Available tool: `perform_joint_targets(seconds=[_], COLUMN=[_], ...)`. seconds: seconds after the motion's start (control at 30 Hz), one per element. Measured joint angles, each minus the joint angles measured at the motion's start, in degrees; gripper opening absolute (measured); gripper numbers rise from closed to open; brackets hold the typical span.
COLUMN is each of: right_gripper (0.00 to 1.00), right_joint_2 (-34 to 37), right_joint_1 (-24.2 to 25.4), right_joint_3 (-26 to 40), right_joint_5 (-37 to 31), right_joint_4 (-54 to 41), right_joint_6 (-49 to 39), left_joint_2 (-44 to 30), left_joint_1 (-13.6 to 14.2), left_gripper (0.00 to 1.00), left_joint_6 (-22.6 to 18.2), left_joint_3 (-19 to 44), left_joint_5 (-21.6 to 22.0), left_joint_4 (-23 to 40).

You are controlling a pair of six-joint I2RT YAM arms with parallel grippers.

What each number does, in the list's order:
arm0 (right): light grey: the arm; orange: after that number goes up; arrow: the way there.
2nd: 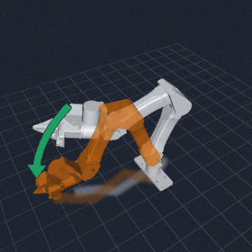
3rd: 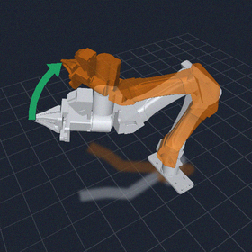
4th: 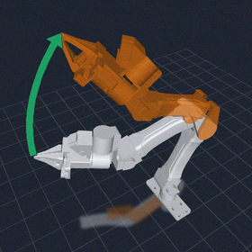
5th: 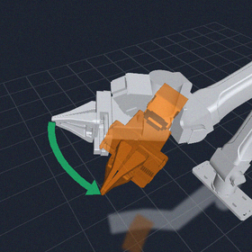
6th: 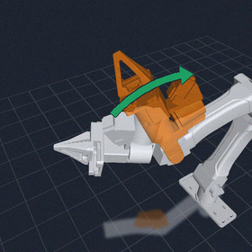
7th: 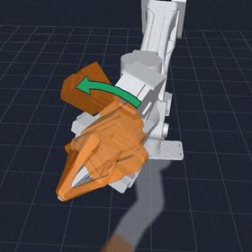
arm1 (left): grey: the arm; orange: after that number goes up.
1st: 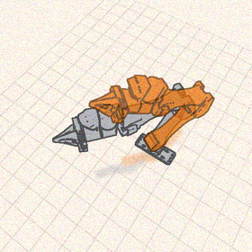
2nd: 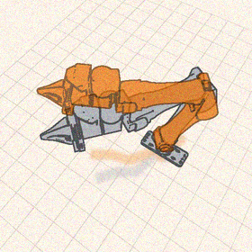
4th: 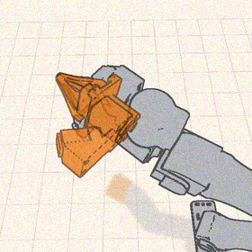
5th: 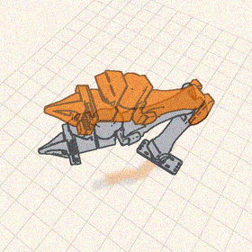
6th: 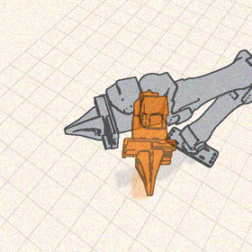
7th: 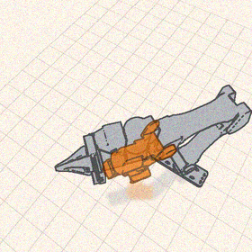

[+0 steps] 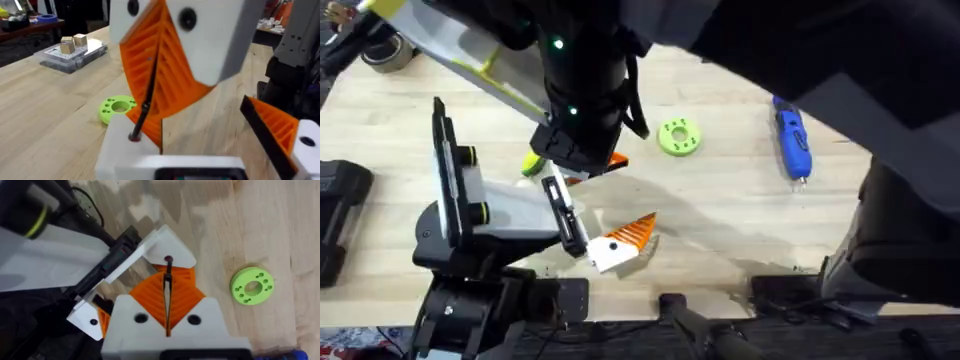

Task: Pick up the gripper from the table and insert it into the empty holder that is missing its gripper. Then pick up a screw, insert it into the mounting hole, and use the screwdriver to tighten it. Finally, clean up the table by picking up the vegetable and placing it into the bucket.

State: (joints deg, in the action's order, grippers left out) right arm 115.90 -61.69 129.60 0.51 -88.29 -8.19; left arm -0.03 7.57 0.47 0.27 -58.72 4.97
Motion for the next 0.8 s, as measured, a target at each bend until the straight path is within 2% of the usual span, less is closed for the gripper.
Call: perform_joint_targets(seconds=[0.8], right_gripper=[0.011], right_joint_2=[0.0], right_joint_1=[0.0], right_joint_3=[0.0], right_joint_5=[0.0], right_joint_4=[2.3], right_joint_6=[0.0], left_joint_2=[0.0], left_joint_1=[0.0], left_gripper=[0.987], left_joint_6=[0.0], left_joint_3=[0.0], left_joint_5=[0.0], left_joint_4=[0.0])
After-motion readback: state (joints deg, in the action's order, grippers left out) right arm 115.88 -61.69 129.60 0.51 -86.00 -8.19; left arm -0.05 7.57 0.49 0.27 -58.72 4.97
